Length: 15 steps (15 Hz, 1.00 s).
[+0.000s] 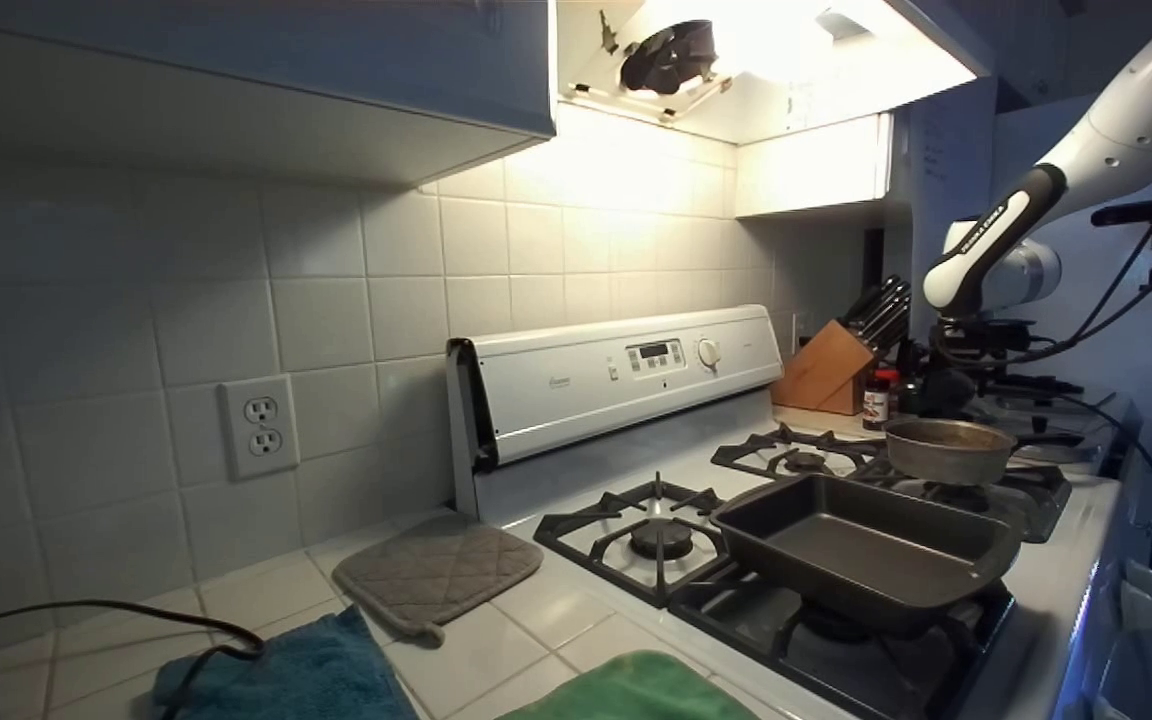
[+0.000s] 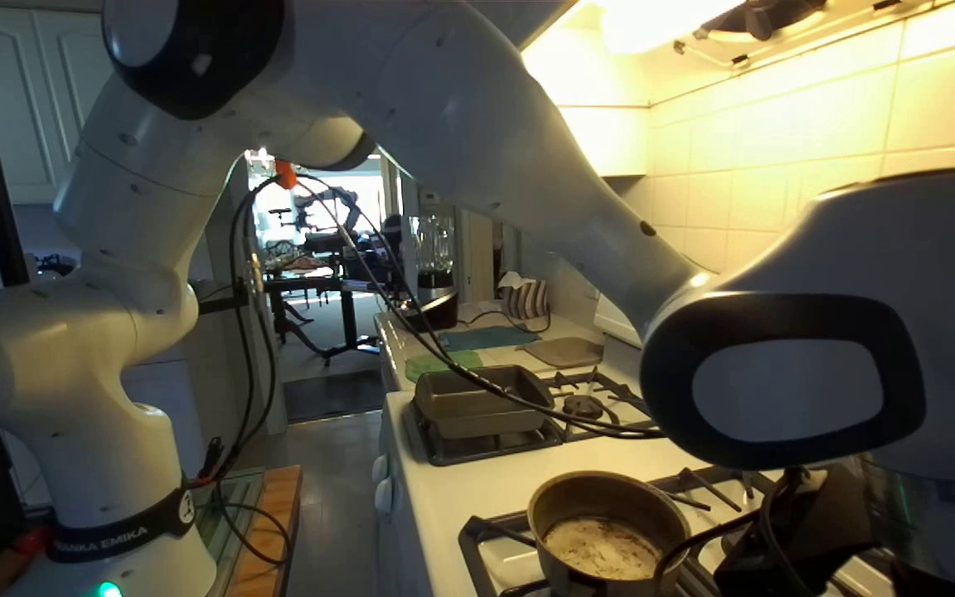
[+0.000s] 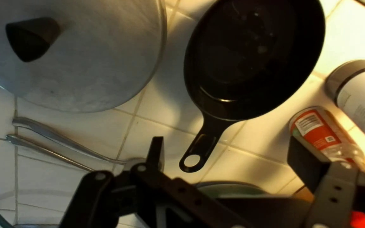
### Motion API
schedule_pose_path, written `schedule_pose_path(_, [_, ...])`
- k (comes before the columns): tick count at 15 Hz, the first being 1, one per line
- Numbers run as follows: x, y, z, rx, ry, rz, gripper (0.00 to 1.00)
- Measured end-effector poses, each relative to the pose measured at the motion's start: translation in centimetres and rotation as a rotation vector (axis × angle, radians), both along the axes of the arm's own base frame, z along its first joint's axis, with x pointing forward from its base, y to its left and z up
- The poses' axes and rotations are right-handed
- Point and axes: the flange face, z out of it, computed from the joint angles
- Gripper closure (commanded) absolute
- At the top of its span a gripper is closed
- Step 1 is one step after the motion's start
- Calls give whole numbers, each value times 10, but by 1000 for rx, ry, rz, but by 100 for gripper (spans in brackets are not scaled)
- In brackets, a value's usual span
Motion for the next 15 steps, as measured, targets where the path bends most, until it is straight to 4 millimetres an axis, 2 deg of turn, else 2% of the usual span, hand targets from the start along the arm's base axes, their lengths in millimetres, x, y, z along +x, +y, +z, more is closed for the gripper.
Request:
schedule_pose_path(6, [4,-13,-15,23,-29,-74,0])
schedule_pose_path(15, [16,-15,-30,20,-32,-95,0])
